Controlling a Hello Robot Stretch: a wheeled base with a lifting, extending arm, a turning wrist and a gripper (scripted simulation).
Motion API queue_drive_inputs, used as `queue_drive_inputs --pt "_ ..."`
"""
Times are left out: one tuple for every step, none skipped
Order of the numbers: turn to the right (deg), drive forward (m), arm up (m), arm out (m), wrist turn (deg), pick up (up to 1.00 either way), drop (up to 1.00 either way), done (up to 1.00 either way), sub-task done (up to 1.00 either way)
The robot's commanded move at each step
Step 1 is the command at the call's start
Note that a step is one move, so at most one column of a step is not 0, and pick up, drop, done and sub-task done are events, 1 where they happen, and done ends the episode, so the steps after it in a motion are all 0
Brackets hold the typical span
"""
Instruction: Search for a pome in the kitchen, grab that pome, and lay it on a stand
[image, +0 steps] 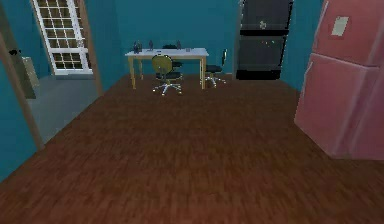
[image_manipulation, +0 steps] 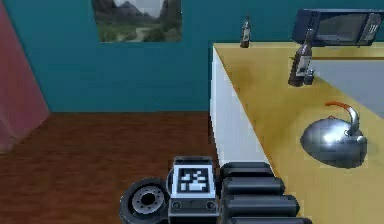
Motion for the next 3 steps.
queue_drive_inputs --pt "0.0 0.05 0.00 0.00 0.0 0.00 0.00 0.00 0.00" --pt "-30.0 0.00 0.00 0.00 0.0 0.00 0.00 0.00 0.00" --pt "0.0 1.00 0.00 0.00 0.0 0.00 0.00 0.00 0.00"
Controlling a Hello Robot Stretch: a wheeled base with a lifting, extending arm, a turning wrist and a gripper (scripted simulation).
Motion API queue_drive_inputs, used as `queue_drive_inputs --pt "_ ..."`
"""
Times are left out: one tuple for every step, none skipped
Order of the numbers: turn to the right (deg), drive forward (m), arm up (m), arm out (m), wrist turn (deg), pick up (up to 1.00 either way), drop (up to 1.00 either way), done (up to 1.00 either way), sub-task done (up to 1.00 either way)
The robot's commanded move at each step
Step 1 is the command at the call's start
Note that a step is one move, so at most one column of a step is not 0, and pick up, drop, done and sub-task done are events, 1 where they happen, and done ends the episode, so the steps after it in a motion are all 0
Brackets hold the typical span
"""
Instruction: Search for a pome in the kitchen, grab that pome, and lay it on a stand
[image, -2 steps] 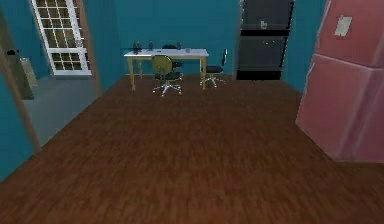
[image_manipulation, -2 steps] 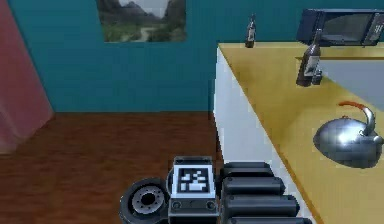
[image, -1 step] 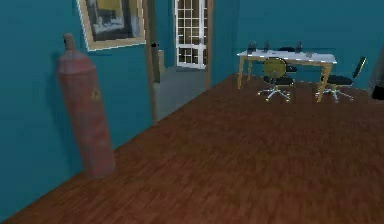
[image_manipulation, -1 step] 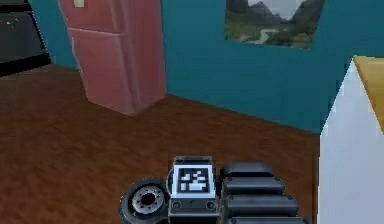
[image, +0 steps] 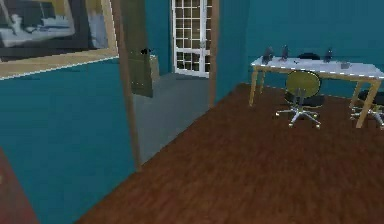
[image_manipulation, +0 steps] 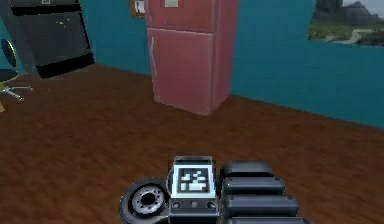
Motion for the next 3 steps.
queue_drive_inputs --pt "0.0 1.00 0.00 0.00 0.0 0.00 0.00 0.00 0.00" --pt "0.0 0.60 0.00 0.00 0.0 0.00 0.00 0.00 0.00" --pt "24.0 0.00 0.00 0.00 0.0 0.00 0.00 0.00 0.00"
